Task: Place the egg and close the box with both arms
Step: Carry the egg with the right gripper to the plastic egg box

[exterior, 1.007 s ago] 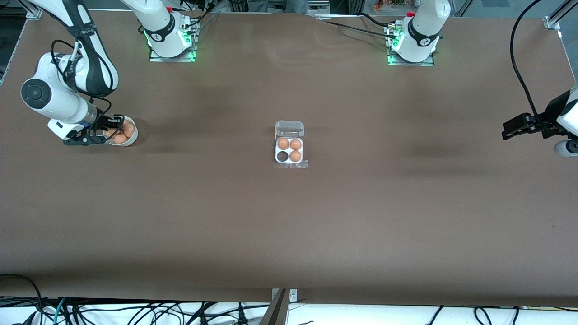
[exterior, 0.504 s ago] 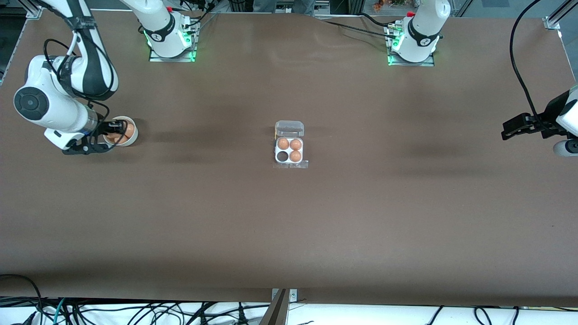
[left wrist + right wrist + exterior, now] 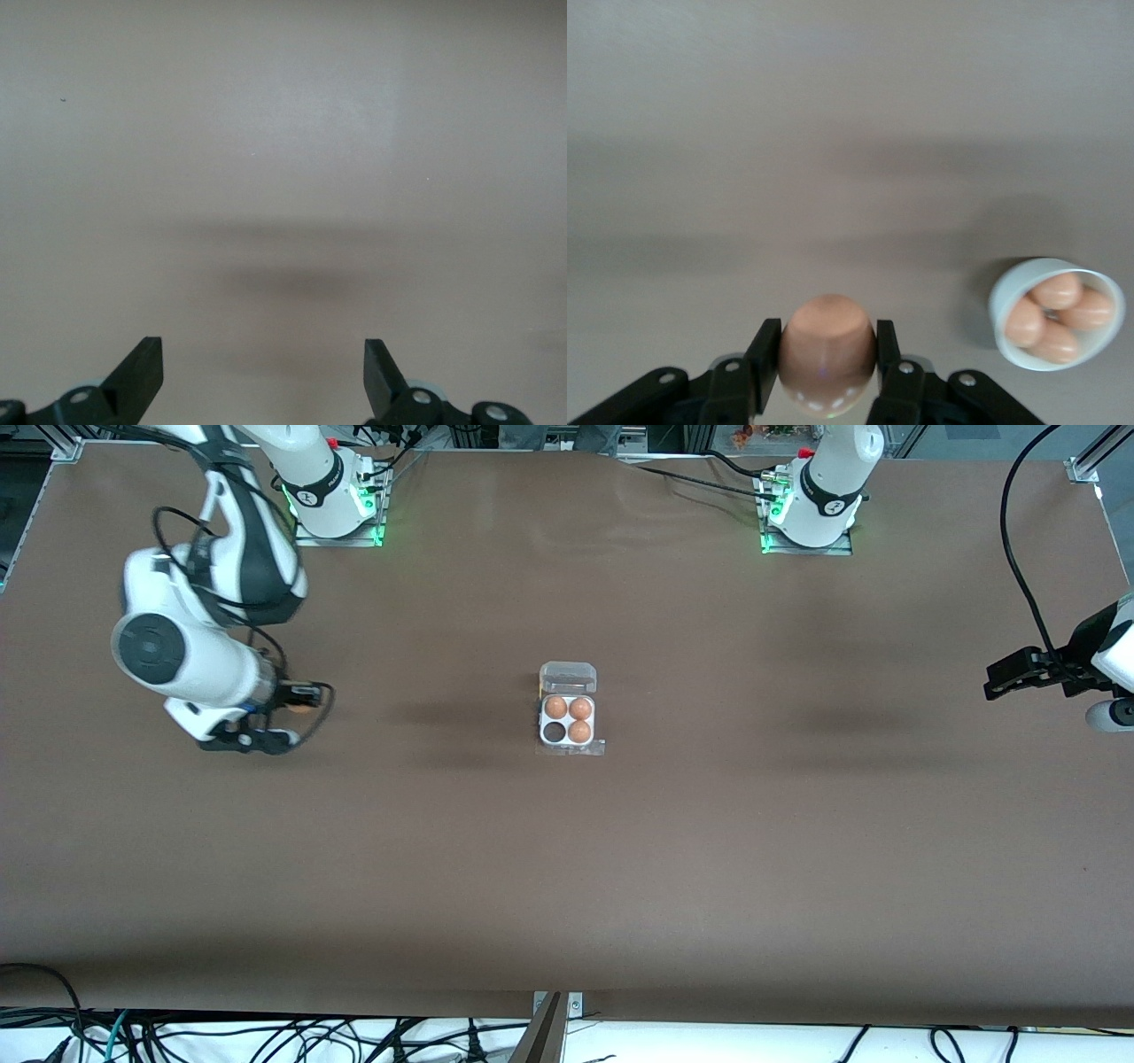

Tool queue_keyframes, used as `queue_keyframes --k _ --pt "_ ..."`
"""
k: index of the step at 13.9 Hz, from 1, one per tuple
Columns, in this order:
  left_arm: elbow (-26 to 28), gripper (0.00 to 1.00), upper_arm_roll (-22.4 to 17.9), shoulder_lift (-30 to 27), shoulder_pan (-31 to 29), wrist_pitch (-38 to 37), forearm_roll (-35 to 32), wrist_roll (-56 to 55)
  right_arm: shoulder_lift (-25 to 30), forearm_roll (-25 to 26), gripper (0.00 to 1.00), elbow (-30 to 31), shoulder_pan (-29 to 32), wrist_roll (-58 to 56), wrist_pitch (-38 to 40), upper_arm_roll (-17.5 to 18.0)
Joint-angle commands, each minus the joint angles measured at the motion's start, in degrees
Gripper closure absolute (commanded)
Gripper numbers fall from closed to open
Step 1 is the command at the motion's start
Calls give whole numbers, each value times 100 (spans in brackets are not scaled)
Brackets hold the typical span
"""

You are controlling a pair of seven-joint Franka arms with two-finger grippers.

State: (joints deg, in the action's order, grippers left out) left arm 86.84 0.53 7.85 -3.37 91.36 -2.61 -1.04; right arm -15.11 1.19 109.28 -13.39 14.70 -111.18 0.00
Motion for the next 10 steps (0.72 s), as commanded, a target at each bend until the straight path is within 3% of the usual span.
queue_keyframes --k 1,10 --pt "-168 0 -9 58 21 -110 -126 69 -658 -337 65 -809 -400 978 193 141" --pt "-168 0 -9 58 29 -110 -126 51 -2135 -1006 65 -2673 -1956 3608 97 176"
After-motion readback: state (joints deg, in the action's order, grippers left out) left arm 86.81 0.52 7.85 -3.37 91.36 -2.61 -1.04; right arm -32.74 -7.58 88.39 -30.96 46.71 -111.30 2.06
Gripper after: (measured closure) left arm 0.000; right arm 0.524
